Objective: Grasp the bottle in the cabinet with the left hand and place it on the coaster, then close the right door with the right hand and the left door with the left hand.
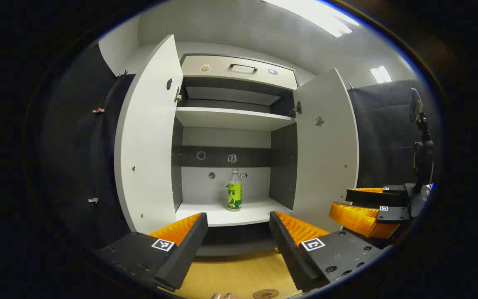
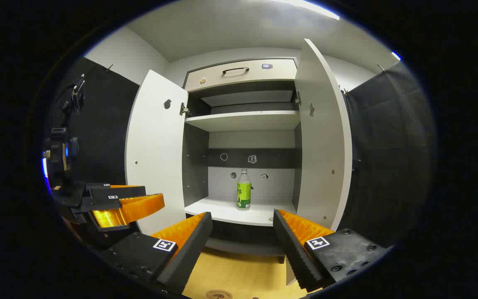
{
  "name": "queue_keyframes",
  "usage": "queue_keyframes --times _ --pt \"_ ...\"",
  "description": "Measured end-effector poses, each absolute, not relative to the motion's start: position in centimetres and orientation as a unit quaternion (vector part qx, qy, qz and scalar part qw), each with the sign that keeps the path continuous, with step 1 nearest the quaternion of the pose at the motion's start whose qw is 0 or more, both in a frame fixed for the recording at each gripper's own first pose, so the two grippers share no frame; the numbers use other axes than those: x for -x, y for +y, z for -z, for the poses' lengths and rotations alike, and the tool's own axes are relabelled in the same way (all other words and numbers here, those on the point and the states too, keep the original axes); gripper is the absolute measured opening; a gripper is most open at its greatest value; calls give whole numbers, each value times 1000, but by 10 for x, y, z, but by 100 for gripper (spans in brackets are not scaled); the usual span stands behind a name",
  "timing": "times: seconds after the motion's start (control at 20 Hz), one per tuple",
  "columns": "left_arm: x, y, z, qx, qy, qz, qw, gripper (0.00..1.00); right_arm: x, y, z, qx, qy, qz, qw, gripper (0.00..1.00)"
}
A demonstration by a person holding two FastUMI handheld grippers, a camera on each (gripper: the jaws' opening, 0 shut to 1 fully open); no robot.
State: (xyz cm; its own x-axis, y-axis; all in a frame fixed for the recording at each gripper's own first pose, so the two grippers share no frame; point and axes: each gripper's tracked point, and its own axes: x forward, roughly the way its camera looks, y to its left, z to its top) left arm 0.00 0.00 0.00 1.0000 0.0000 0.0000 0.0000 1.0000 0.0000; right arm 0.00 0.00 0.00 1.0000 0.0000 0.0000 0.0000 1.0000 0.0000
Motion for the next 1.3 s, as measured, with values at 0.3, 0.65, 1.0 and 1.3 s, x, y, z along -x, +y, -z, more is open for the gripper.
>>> queue_keyframes --times 0.3,0.65,1.0,1.3 --pt "3 11 0 -4 0 -13 1000 95 2 1 6 9 11 3 1000 98" --pt "0 13 5 3 4 -11 1000 95 -1 4 4 11 7 2 1000 98" --pt "-8 16 10 -6 10 -1 1000 95 -11 3 10 12 13 10 1000 98" --pt "-12 17 11 -7 4 25 1000 92 -11 8 12 18 12 27 999 98"
